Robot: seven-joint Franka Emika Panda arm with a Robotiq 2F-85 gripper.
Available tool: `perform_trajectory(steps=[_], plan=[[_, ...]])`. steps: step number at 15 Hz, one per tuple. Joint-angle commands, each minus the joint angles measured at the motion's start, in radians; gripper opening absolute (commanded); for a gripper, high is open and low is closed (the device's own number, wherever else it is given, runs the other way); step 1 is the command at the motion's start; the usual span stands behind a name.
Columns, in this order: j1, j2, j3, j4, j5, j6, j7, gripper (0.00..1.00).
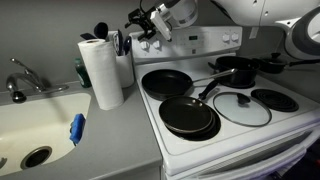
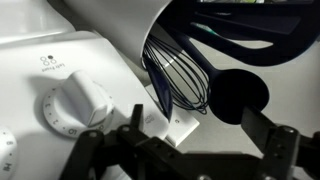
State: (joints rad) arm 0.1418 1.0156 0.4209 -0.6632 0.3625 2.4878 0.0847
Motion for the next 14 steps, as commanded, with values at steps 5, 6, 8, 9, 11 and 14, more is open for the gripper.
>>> perform_trajectory(steps=[5, 6, 8, 9, 11, 14], plan=[[-0.001, 0.048, 0.017, 0.062, 0.005, -0.033, -0.014, 1.0], [-0.002, 0.05, 0.016, 0.062, 0.005, -0.032, -0.012, 1.0], [-0.001, 0.055, 0.017, 0.062, 0.006, -0.031, -0.012, 1.0], [-0.001, 0.055, 0.018, 0.062, 0.007, -0.031, -0.013, 1.0], [0.0, 0.056, 0.019, 0.061, 0.007, -0.032, -0.013, 1.0], [0.005, 0.035, 0.01, 0.048, -0.006, -0.052, -0.009, 1.0]])
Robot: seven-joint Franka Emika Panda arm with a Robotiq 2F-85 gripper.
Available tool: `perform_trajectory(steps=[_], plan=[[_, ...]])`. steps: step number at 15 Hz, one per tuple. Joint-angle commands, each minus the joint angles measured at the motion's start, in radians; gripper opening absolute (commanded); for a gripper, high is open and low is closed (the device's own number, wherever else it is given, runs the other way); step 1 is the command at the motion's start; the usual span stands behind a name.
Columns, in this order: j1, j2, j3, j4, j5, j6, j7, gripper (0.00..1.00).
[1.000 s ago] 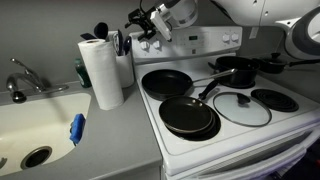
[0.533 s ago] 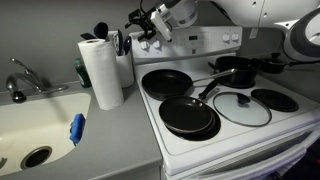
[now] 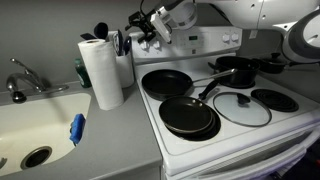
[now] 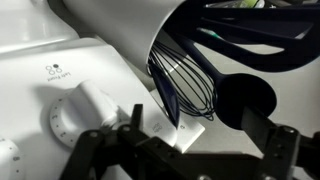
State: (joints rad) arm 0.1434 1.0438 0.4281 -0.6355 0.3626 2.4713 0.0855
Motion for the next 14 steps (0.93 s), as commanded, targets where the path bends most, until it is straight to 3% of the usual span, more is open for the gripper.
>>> perform_trajectory(steps=[1, 5, 14], plan=[[0.006, -0.009, -0.006, 0.007, -0.019, -0.057, -0.012, 1.0], [0.013, -0.061, -0.017, -0.02, -0.078, -0.169, -0.037, 1.0], [0.027, -0.227, -0.08, -0.054, -0.314, -0.596, -0.044, 1.0]])
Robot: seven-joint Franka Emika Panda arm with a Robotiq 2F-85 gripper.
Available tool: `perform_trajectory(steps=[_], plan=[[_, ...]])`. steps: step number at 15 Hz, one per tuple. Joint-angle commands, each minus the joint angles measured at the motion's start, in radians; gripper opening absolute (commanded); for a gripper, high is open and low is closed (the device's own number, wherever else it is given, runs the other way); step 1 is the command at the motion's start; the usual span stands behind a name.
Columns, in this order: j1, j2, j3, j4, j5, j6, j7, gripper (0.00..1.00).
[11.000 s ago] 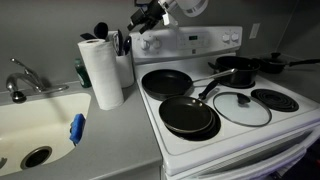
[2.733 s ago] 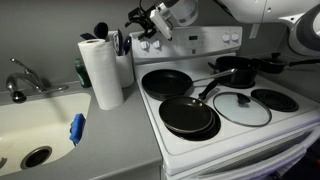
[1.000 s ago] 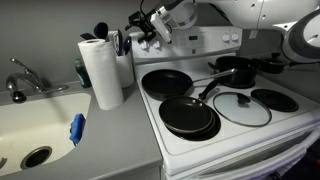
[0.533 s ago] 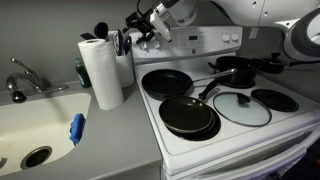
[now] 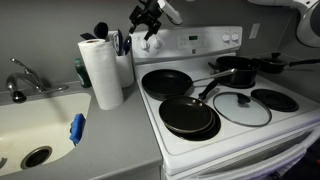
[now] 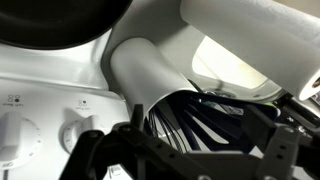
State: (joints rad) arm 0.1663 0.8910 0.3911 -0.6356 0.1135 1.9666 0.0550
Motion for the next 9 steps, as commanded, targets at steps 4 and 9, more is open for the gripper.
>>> perform_trajectory(steps=[4, 9], plan=[[0.022, -0.116, -0.068, -0.053, -0.17, -0.201, -0.029, 1.0], [0.039, -0.139, -0.073, -0.053, -0.256, -0.239, -0.027, 1.0]])
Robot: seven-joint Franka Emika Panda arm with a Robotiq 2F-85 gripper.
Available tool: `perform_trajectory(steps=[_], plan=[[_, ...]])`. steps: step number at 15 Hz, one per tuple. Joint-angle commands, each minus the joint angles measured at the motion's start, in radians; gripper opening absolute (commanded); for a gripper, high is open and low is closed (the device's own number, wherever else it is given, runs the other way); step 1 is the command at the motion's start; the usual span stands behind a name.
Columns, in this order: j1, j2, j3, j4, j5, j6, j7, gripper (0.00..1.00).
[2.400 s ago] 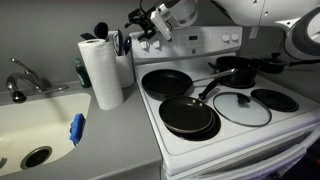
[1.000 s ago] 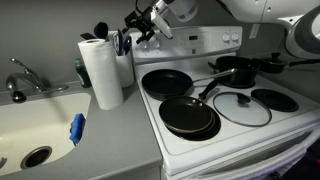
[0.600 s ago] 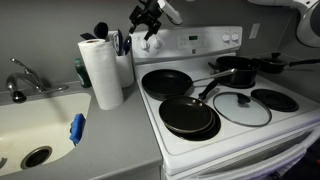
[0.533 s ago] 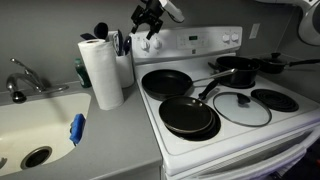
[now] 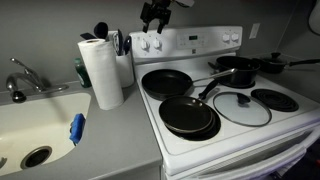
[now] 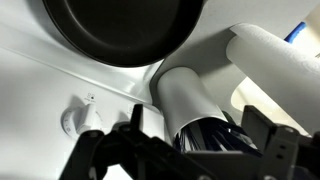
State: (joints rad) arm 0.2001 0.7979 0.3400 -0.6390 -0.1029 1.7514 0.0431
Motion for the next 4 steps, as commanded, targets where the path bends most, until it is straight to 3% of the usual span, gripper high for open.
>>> perform_trajectory(steps=[1, 4], plan=[[0.007, -0.049, -0.023, -0.052, -0.054, -0.025, -0.011, 1.0], [0.007, -0.05, -0.018, -0.054, -0.088, -0.013, -0.01, 1.0]])
